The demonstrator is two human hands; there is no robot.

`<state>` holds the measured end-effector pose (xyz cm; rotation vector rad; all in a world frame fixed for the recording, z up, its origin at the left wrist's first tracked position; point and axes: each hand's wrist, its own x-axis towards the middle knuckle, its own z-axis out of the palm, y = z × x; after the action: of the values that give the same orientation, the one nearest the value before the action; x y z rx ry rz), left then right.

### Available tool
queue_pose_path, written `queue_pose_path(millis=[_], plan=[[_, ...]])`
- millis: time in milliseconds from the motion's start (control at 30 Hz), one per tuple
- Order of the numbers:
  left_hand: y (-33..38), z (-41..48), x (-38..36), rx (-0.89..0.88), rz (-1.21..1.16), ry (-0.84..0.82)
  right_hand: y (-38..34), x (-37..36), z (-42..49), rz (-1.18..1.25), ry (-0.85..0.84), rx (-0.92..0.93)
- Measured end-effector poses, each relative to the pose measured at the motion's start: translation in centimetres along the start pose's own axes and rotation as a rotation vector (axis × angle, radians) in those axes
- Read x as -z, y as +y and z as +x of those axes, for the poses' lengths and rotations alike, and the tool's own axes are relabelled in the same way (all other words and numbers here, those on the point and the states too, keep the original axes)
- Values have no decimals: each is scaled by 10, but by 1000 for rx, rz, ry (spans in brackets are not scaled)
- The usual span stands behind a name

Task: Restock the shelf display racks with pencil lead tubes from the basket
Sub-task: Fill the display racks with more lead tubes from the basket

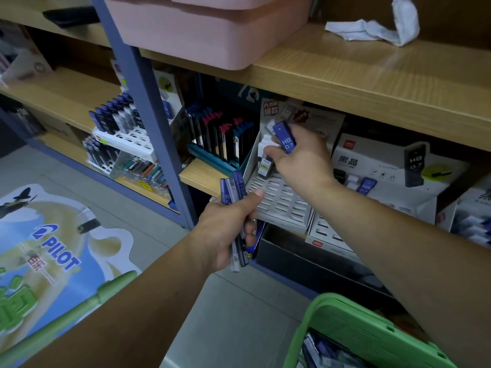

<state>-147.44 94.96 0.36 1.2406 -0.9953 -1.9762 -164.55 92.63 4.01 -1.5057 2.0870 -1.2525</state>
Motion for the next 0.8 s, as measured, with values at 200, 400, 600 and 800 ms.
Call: queue_pose_path(millis=[200,400,600,800], plan=[[3,0,1,41,-137,-3,1,-2,0,73,-22,-22],[8,-1,4,47,-319,-149,8,-10,0,-54,-30,29],[12,-1,-3,-29,-351,17,2,-5,-6,-132,-52,27],[17,6,-6,-83,-388,87,-20,17,-94,380,-186,-244]])
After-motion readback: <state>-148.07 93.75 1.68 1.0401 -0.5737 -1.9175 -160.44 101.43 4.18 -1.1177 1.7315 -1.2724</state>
